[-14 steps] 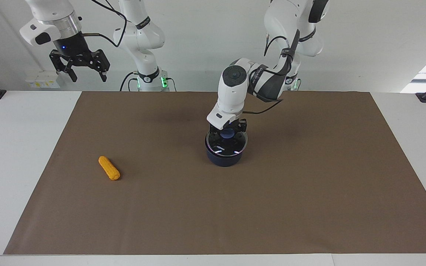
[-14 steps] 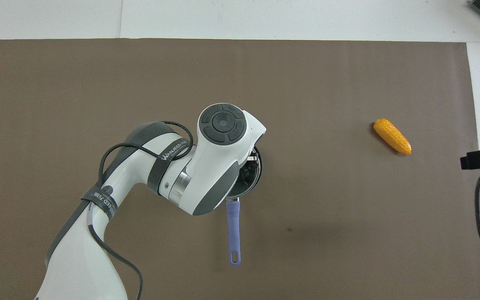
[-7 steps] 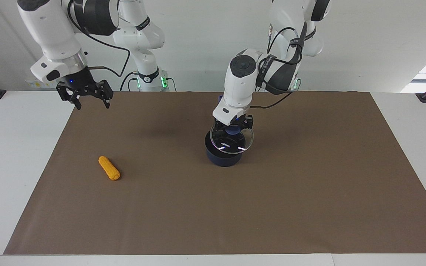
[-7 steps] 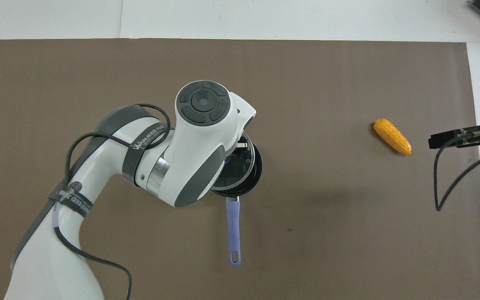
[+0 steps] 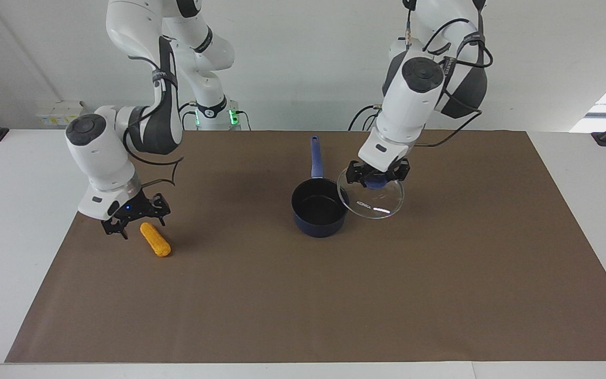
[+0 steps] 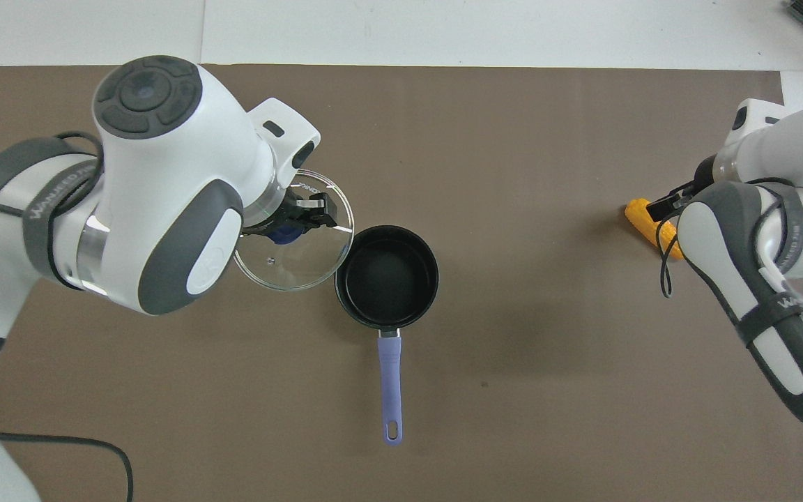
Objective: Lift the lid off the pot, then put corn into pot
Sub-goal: 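Lift the lid away with the left gripper while the right gripper grasps the corn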
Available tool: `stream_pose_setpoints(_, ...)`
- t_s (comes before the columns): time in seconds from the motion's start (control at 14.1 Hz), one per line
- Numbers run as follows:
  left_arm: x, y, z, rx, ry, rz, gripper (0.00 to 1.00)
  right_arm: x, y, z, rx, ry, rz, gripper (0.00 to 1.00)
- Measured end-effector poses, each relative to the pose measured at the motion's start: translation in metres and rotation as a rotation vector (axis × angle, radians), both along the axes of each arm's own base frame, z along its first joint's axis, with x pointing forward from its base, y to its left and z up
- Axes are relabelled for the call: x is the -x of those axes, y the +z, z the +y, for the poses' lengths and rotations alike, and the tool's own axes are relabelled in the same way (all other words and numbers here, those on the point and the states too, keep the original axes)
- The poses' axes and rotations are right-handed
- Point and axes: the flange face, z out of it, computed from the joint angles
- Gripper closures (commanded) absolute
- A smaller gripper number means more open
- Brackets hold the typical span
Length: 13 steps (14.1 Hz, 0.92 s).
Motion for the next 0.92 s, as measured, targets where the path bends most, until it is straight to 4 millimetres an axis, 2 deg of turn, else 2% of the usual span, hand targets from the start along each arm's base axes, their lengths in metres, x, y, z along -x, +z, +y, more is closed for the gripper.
stream_pose_setpoints(0.28, -0.018, -0.003, 0.055, -0.005, -0.030, 0.028, 1.00, 0.007, -0.053, 0.000, 0.007, 0.168, 0.075, 0.00)
stream_pose_setpoints(0.5, -0.034, -0.006, 0.114, 0.001, -0.084, 0.047, 1.00, 0.016, -0.072, 0.000, 0.004, 0.195, 0.097, 0.00)
stream_pose_setpoints(0.57, -0.036, -0.008, 0.133, 0.004, -0.112, 0.057, 1.00, 0.018, -0.075, -0.002, 0.004, 0.193, 0.103, 0.14)
stream_pose_setpoints(0.71, -0.038, -0.008, 0.163, 0.013, -0.154, 0.064, 1.00, 0.021, -0.078, -0.007, 0.002, 0.186, 0.111, 0.89)
stream_pose_setpoints(0.78, -0.036, -0.008, 0.177, 0.017, -0.164, 0.067, 1.00, 0.021, -0.078, -0.010, 0.002, 0.183, 0.111, 1.00)
stream_pose_setpoints(0.92, -0.026, -0.011, 0.203, 0.018, -0.186, 0.077, 1.00, 0.021, -0.078, -0.011, 0.002, 0.181, 0.111, 1.00)
